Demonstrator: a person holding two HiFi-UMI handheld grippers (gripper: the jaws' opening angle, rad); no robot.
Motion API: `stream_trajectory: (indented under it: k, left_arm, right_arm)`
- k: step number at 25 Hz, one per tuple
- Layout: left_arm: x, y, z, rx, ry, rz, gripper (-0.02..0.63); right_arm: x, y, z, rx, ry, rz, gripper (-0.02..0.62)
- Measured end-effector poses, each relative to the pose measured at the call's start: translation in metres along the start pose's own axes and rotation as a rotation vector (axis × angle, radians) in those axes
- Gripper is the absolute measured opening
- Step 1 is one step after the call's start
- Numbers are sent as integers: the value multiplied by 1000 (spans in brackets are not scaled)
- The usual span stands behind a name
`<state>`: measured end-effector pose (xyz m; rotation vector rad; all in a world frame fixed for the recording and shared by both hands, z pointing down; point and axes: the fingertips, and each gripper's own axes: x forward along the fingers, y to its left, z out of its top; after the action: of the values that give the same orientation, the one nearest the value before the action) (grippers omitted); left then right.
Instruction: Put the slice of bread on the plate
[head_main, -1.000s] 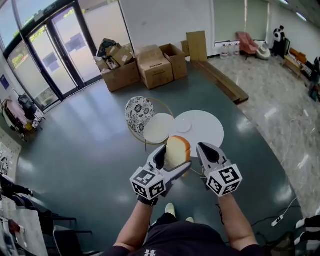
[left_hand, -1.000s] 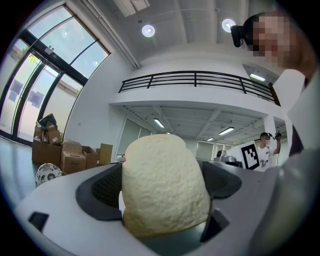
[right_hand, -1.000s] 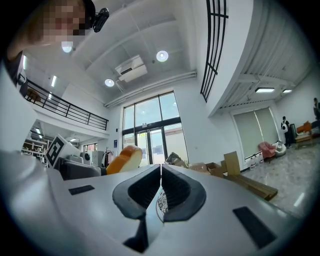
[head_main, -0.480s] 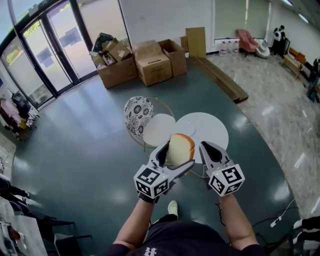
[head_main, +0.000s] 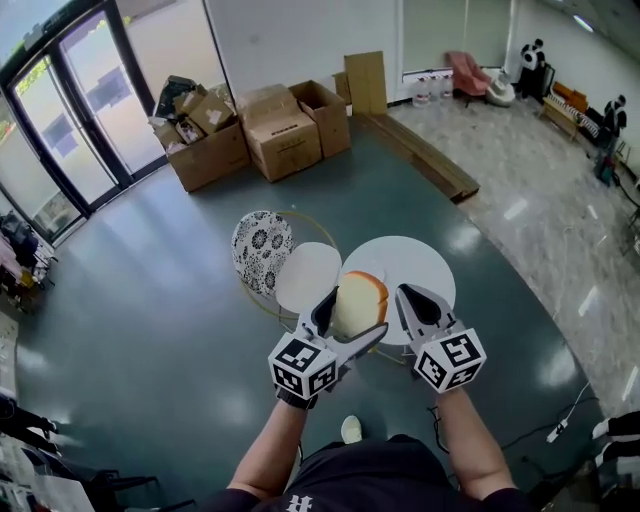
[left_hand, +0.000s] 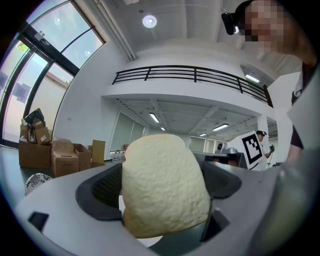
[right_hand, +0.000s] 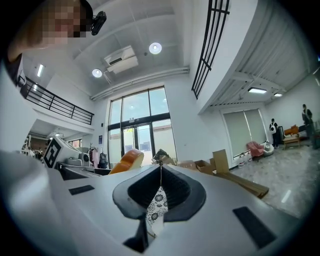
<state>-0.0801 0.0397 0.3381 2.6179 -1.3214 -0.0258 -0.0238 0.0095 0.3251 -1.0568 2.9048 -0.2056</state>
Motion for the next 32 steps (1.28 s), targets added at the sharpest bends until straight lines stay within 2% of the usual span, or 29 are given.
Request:
stream_trajectory:
  k: [11,18,32]
  left_arm:
    - [47,32,1,4,36,-26,509]
    - [83,77,-4,-7,56,23,509]
    - [182,152,-26,-53,108,142,509]
  right_arm:
    - [31,-45,3,24,-2,-42,6]
    - [84,-80,-3,46,9,12,8]
    - [167,-181,-24,78,73,98,6]
